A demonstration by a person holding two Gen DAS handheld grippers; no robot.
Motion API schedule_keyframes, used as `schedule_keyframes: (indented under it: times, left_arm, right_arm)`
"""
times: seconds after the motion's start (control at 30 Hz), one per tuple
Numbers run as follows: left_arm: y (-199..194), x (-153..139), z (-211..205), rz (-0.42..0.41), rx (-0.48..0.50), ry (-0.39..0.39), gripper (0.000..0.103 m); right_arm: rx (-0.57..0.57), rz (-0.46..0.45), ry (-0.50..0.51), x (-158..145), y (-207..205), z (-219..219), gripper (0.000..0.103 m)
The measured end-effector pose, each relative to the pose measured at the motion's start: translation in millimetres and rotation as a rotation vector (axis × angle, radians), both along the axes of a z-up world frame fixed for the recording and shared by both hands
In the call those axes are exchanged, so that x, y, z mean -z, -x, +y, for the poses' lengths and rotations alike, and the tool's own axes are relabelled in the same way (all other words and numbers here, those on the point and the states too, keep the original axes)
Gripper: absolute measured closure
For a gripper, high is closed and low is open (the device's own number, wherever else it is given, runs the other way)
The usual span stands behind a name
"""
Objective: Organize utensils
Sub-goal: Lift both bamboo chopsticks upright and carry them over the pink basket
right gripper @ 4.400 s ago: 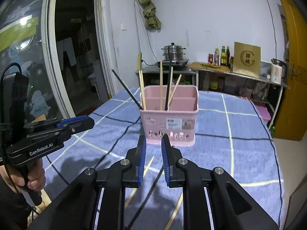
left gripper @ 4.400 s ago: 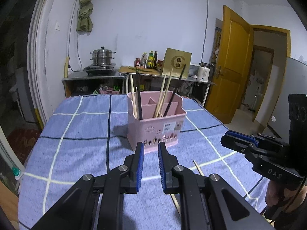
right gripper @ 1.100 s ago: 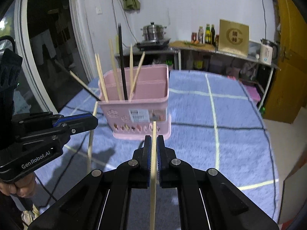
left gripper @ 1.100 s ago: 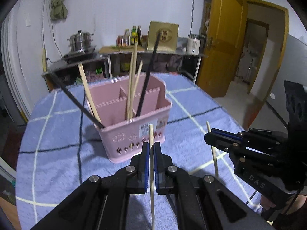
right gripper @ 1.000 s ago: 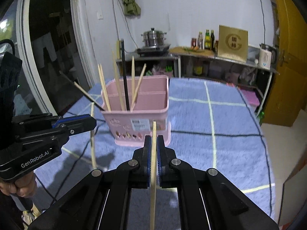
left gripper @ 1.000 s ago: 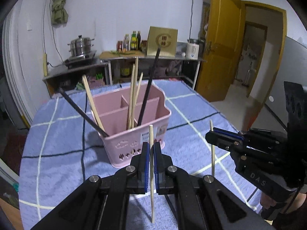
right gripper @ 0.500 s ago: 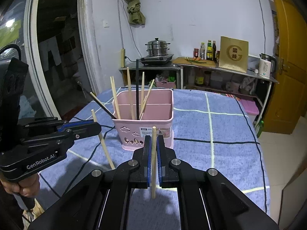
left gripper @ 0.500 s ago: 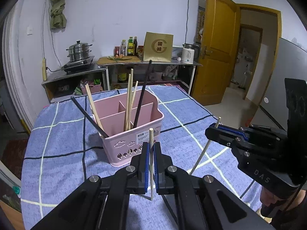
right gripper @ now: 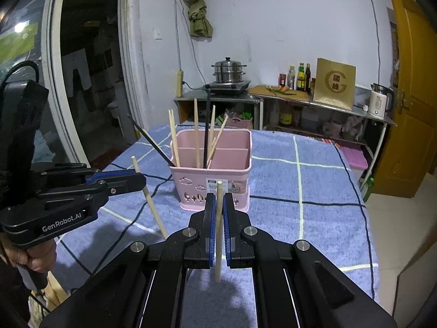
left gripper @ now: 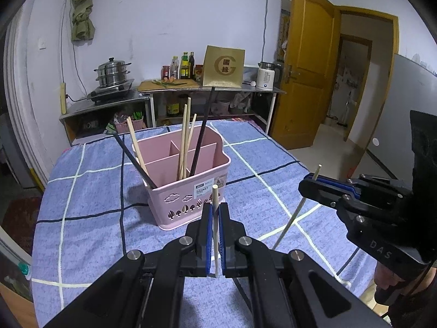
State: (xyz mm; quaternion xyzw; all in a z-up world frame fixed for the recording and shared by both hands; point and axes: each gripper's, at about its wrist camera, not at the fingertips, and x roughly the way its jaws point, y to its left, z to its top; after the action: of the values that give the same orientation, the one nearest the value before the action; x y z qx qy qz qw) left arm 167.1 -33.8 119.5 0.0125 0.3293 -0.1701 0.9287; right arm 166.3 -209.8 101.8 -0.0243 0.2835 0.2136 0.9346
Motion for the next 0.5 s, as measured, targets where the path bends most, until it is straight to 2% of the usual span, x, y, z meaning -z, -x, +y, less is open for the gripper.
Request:
schedule_keyframes:
  times: [0.27, 0.5]
  left_arm:
    - [1.2, -16.1, 17.1, -0.022, -0.014, 0.021, 0.099]
    - [-9.8, -45.0, 35.5, -0.063, -0.043, 0.048, 0.099]
  right_arm:
    - [-0.016, -0.032, -0.012, -11.7, 0.9, 6.1, 0.098]
    - [-0.032, -0.074, -0.048, -27.1, -9.2, 16.6, 0.098]
